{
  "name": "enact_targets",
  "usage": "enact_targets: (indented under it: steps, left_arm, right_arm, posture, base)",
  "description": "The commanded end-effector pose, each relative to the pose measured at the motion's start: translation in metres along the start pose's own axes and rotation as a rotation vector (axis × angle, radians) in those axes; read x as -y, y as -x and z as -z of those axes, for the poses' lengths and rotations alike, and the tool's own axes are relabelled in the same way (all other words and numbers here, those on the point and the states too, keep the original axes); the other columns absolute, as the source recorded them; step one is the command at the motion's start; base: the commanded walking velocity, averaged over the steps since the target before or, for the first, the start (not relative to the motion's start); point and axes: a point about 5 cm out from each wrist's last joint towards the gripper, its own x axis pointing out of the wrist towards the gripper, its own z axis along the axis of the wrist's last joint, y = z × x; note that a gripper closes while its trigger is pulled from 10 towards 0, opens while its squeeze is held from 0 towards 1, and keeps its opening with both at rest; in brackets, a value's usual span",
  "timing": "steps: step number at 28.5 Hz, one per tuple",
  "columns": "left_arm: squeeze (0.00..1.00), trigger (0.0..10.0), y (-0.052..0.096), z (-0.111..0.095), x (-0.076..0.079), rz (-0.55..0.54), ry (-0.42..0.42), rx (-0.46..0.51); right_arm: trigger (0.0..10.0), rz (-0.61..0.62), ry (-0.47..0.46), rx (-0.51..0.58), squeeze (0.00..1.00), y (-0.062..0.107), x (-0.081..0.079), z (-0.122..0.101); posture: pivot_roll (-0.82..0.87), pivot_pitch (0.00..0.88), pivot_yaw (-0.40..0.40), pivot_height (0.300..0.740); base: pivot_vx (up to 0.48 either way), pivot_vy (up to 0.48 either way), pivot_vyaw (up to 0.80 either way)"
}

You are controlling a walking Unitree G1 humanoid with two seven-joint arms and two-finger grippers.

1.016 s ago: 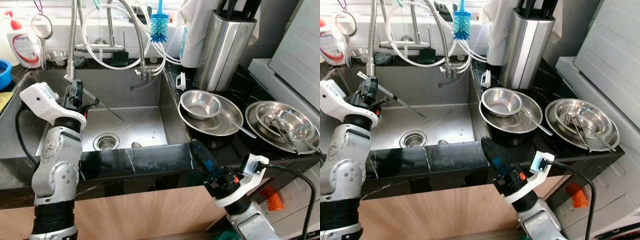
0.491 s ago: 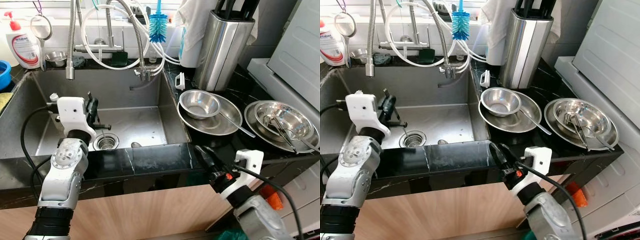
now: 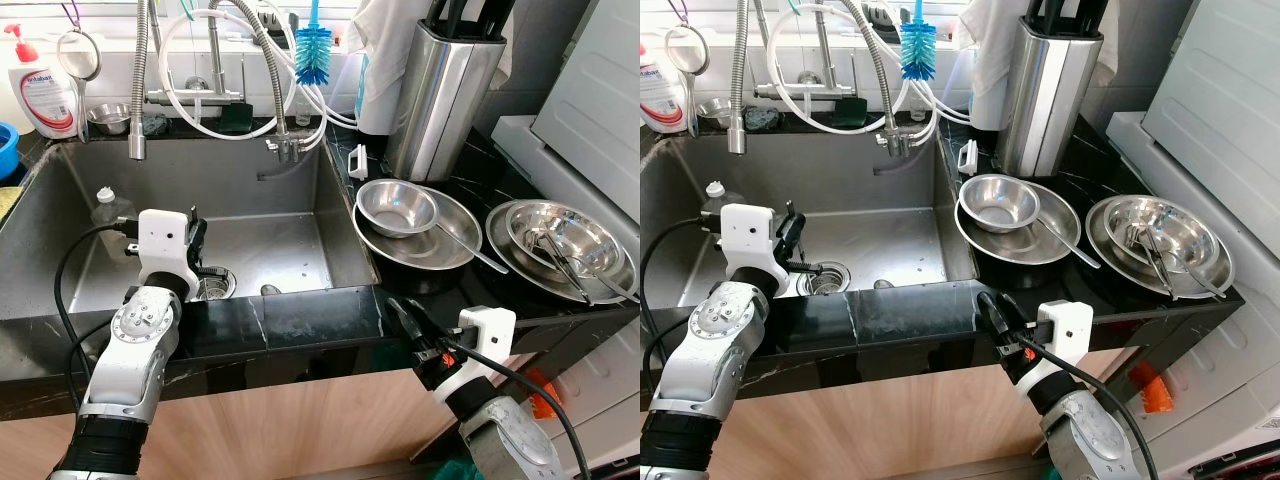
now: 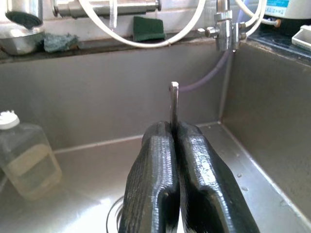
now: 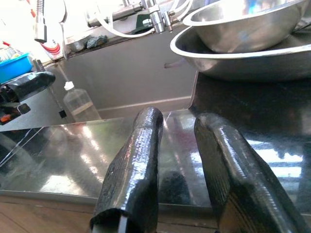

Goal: Kitchen organization

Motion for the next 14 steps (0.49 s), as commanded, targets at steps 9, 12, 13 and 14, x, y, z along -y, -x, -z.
enact_targets:
  steps: [9,12,13,14]
  left_arm:
    - [1.0,10.0,0.0,0.0028,-0.0018,-0.006,0.016,-0.032]
    - [1.0,10.0,-0.0003,0.0024,-0.0015,-0.005,0.019,-0.033]
    - [1.0,10.0,-0.0005,0.0022,-0.0015,-0.006,0.02,-0.033]
    - [1.0,10.0,-0.0005,0.0022,-0.0015,-0.006,0.02,-0.033]
  right_arm:
    - [10.0,0.023,0.036,0.004,0.0,0.0001,0.0024,0.0011]
    - [10.0,0.02,0.044,0.008,0.0,-0.0015,0.001,0.0005]
    - [10.0,0.022,0.05,0.012,0.0,-0.0021,0.0008,-0.0003]
    - [10.0,0.022,0.05,0.012,0.0,-0.0021,0.0008,-0.0003]
  posture:
    - [0.05,0.0,-0.034,0.74]
    - [0.05,0.0,-0.034,0.74]
    - [0.05,0.0,-0.034,0.74]
    - [0.05,0.0,-0.034,0.74]
  base:
    - [0.0,0.0,0.0]
    - [0.0,0.0,0.0]
    - [0.0,0.0,0.0]
    - [0.0,0.0,0.0]
